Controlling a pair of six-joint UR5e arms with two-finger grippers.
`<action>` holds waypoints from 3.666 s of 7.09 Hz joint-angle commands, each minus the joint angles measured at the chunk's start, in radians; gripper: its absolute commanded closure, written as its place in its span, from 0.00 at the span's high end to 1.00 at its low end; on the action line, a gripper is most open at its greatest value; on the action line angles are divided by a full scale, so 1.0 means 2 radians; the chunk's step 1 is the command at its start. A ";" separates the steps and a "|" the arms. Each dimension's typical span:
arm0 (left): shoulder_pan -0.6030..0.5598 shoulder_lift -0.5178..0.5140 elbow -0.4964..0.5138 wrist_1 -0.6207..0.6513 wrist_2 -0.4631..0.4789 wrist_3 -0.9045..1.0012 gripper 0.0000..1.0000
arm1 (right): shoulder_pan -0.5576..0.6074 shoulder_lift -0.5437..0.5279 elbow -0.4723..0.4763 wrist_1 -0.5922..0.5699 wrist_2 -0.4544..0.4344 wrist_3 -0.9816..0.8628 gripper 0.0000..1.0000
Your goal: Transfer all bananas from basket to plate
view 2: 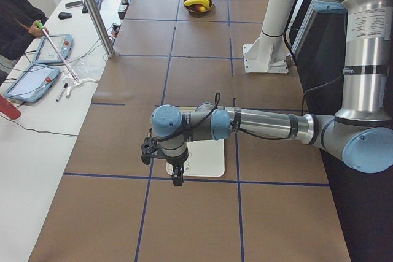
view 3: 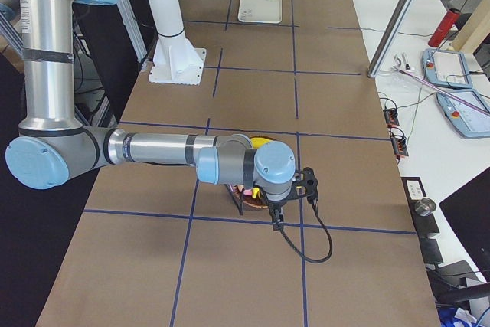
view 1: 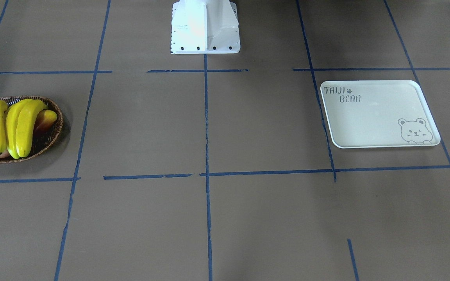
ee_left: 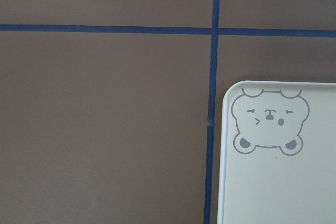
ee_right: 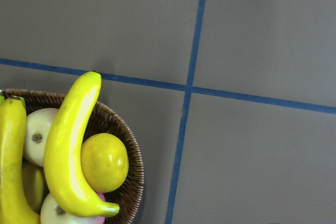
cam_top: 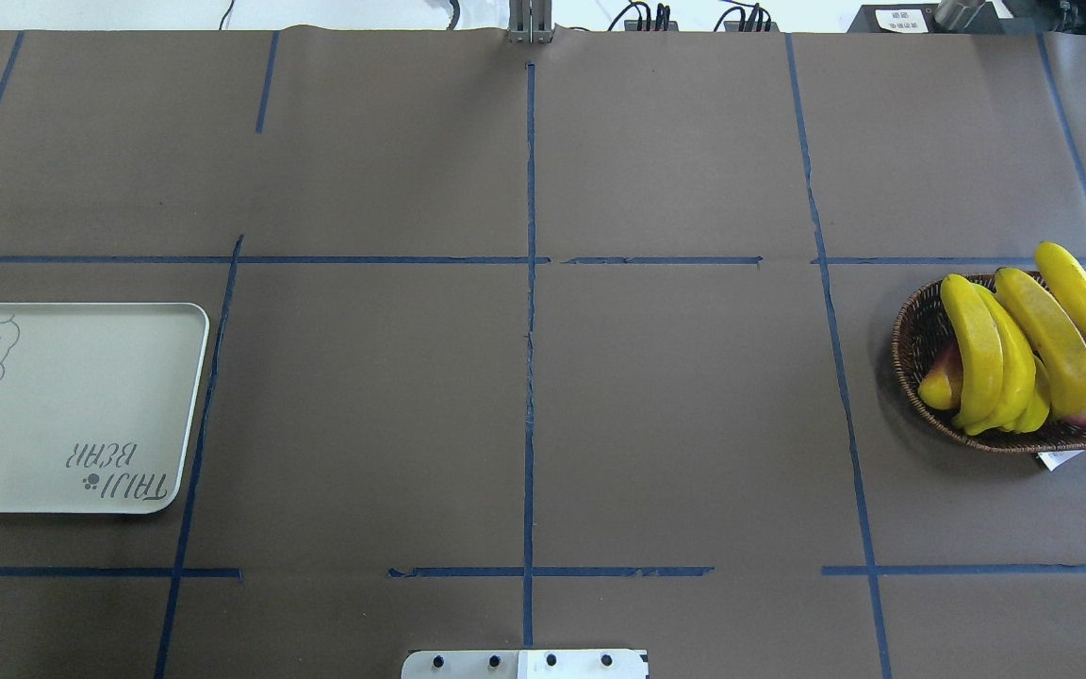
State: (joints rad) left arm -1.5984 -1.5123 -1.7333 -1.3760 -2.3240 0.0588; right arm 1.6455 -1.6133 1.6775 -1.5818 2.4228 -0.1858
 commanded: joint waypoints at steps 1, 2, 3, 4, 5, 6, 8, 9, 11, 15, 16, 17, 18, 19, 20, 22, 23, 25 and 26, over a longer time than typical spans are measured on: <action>0.000 0.000 0.000 0.000 -0.001 0.000 1.00 | -0.048 -0.001 0.016 0.006 -0.013 0.003 1.00; 0.000 0.001 -0.002 0.000 -0.001 -0.001 1.00 | -0.060 -0.011 0.016 0.037 -0.014 0.004 1.00; 0.000 0.001 -0.002 0.000 -0.001 -0.001 1.00 | -0.071 -0.031 0.012 0.079 -0.013 0.010 1.00; 0.000 0.001 -0.002 0.000 -0.001 0.000 1.00 | -0.079 -0.031 0.013 0.089 0.001 0.051 0.98; 0.000 0.001 -0.002 0.000 -0.001 0.000 1.00 | -0.095 -0.032 0.011 0.092 0.021 0.074 0.87; -0.001 0.001 -0.002 0.000 -0.001 0.000 1.00 | -0.115 -0.032 0.011 0.093 0.020 0.074 0.85; 0.000 0.001 -0.002 0.000 -0.001 0.000 1.00 | -0.145 -0.026 0.012 0.094 0.019 0.071 0.85; 0.000 0.000 -0.001 0.000 -0.001 0.000 1.00 | -0.161 -0.021 0.012 0.094 0.017 0.068 0.86; 0.000 0.000 0.001 -0.003 -0.001 0.000 1.00 | -0.170 -0.017 0.007 0.094 0.008 0.061 0.85; 0.000 0.000 0.002 -0.006 -0.001 0.000 1.00 | -0.178 -0.016 -0.013 0.094 0.007 0.055 0.75; 0.000 0.000 0.002 -0.006 -0.001 0.000 1.00 | -0.179 -0.016 -0.013 0.094 0.007 0.054 0.75; 0.000 0.000 0.001 -0.007 -0.001 0.000 1.00 | -0.185 -0.009 -0.013 0.094 0.007 0.055 0.75; 0.000 0.000 0.002 -0.007 -0.001 0.000 1.00 | -0.189 -0.009 -0.013 0.094 0.007 0.055 0.76; 0.000 0.000 0.002 -0.007 -0.001 0.000 1.00 | -0.191 -0.009 -0.014 0.094 0.007 0.055 0.76; 0.000 0.000 0.002 -0.007 -0.001 0.000 1.00 | -0.195 -0.003 -0.019 0.093 0.007 0.054 0.75; 0.000 0.000 0.003 -0.007 -0.001 -0.001 1.00 | -0.195 0.003 -0.030 0.093 0.006 0.053 0.75; 0.000 -0.001 0.002 -0.007 -0.001 -0.001 1.00 | -0.195 0.009 -0.036 0.093 0.006 0.053 0.75; 0.000 -0.001 0.001 -0.007 -0.001 -0.001 1.00 | -0.195 0.009 -0.037 0.093 0.004 0.054 0.75; 0.000 -0.002 0.002 -0.007 -0.001 -0.001 1.00 | -0.195 0.009 -0.037 0.093 0.004 0.054 0.75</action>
State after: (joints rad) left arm -1.5984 -1.5144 -1.7302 -1.3898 -2.3255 0.0568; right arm 1.2549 -1.5961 1.6039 -1.3959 2.4321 -0.0784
